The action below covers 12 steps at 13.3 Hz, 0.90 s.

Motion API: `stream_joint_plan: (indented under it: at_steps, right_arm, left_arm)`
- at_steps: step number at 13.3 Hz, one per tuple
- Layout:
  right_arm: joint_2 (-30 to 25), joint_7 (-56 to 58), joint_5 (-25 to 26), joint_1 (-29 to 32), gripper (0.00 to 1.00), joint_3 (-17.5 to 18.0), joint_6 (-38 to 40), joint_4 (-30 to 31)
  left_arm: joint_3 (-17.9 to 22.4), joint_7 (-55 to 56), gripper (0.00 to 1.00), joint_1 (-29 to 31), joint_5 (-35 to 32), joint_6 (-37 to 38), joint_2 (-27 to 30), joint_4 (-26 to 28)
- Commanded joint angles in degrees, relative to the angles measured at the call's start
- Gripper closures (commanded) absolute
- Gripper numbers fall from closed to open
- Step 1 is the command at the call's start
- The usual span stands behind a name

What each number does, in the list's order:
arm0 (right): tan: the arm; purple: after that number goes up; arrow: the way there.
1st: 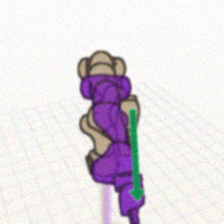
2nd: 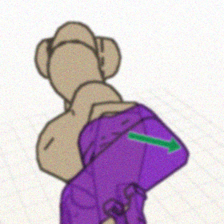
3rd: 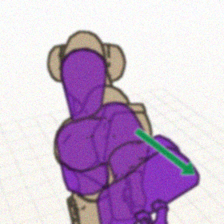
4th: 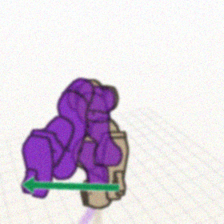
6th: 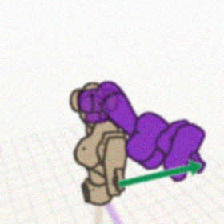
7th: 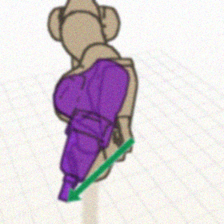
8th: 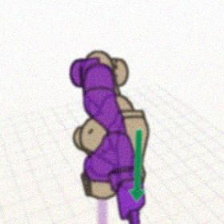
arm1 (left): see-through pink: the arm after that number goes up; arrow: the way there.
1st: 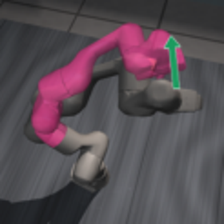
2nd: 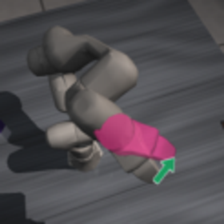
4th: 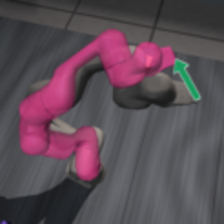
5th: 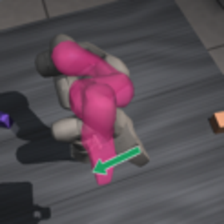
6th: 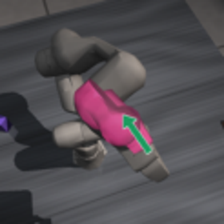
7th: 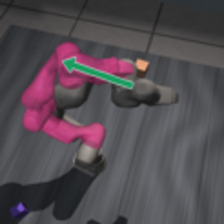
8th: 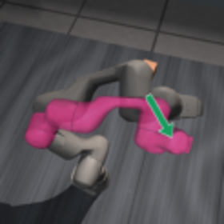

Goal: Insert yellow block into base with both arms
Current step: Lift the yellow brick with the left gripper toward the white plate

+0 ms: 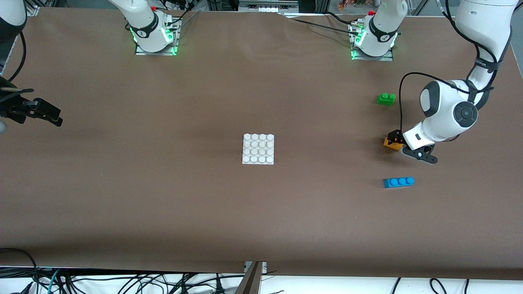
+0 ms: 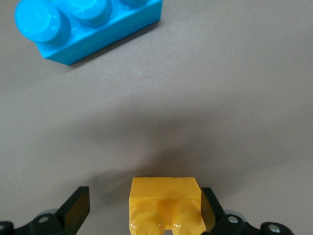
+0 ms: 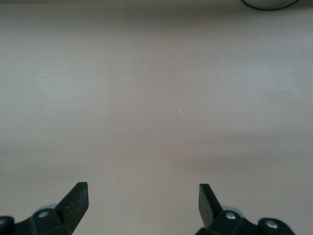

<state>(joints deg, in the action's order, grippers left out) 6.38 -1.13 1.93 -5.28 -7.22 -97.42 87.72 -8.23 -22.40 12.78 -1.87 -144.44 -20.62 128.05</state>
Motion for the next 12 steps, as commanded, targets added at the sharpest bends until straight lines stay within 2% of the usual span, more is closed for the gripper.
stream_joint_plan:
  at_steps: [1, 12]
  right_arm:
    - [-0.14, 0.51, 0.53, 0.53, 0.00, 0.80, 0.56, -0.44]
    - [-0.14, 0.42, 0.53, 0.53, 0.00, 0.80, 0.56, -0.44]
  left_arm:
    - [-0.56, -2.03, 0.00, 0.14, 0.73, -0.41, 2.69, 2.47]
    - [-0.73, -4.93, 0.00, -0.03, 0.64, -0.84, 1.73, 3.52]
